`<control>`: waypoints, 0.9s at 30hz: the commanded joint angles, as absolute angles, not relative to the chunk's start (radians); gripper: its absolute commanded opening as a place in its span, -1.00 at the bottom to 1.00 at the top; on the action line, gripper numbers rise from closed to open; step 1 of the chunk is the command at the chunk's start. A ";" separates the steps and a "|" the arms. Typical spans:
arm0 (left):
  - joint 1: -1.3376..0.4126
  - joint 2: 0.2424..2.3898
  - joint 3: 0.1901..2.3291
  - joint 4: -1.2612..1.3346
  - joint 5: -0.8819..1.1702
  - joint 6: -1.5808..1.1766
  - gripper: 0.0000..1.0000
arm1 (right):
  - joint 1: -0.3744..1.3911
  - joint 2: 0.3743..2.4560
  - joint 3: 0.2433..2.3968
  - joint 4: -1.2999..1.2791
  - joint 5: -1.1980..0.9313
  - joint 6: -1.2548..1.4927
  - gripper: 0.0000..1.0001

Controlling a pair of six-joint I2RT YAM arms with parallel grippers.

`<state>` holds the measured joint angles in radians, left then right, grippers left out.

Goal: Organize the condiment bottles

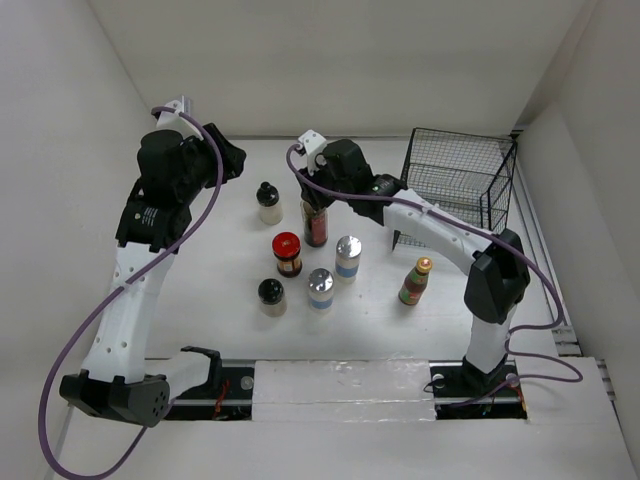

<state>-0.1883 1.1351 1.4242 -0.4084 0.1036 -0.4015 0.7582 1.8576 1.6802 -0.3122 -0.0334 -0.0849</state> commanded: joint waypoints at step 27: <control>-0.187 1.224 1.459 -0.351 0.186 -0.451 -0.18 | 0.375 1.649 2.255 -0.399 0.123 -0.069 -1.00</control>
